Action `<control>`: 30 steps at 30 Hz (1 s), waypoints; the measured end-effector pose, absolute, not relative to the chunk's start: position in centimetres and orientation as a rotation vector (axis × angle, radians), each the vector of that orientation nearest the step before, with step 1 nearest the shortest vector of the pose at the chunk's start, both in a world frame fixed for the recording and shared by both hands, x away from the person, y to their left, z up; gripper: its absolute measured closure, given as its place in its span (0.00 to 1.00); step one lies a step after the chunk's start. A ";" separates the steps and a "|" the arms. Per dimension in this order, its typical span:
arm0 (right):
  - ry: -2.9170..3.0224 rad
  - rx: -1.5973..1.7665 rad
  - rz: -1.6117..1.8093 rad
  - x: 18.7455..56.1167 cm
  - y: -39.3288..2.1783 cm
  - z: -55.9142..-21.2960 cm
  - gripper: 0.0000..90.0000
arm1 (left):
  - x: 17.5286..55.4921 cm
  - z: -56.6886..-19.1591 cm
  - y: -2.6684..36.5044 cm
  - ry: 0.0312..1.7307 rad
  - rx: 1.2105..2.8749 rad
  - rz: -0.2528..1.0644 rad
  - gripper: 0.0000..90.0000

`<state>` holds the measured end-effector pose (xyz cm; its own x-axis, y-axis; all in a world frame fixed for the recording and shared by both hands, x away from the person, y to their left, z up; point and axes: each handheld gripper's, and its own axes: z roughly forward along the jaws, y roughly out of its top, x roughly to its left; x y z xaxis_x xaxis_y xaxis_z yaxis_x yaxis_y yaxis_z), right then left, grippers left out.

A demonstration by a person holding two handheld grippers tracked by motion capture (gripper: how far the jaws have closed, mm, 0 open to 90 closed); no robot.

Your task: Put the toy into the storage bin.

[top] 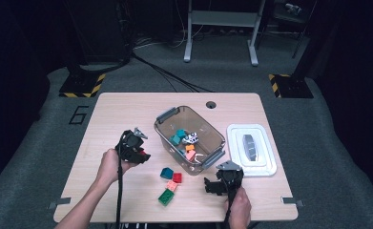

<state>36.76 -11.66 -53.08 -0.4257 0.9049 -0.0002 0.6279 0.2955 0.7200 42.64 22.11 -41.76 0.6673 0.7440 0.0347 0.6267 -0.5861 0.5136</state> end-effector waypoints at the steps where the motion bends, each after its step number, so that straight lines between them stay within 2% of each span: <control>1: 2.161 1.371 0.918 36.8 -11.7 -53.1 0.00 | 42.7 -41.6 22.1 1.063 2.417 0.336 0.66; 17: 2.164 1.367 0.919 36.6 -11.8 -53.1 0.00 | 43.7 -38.3 22.3 1.030 2.397 0.393 0.66; 30: 2.225 1.311 0.943 35.5 -12.4 -53.1 0.00 | 44.6 -34.8 20.7 0.959 2.404 0.464 0.66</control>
<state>35.50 -12.40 -53.08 -0.4862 0.8739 0.0054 0.6115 0.3358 0.7165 44.65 20.68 -34.81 0.6928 0.7105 0.1236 0.5375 -0.6230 0.5684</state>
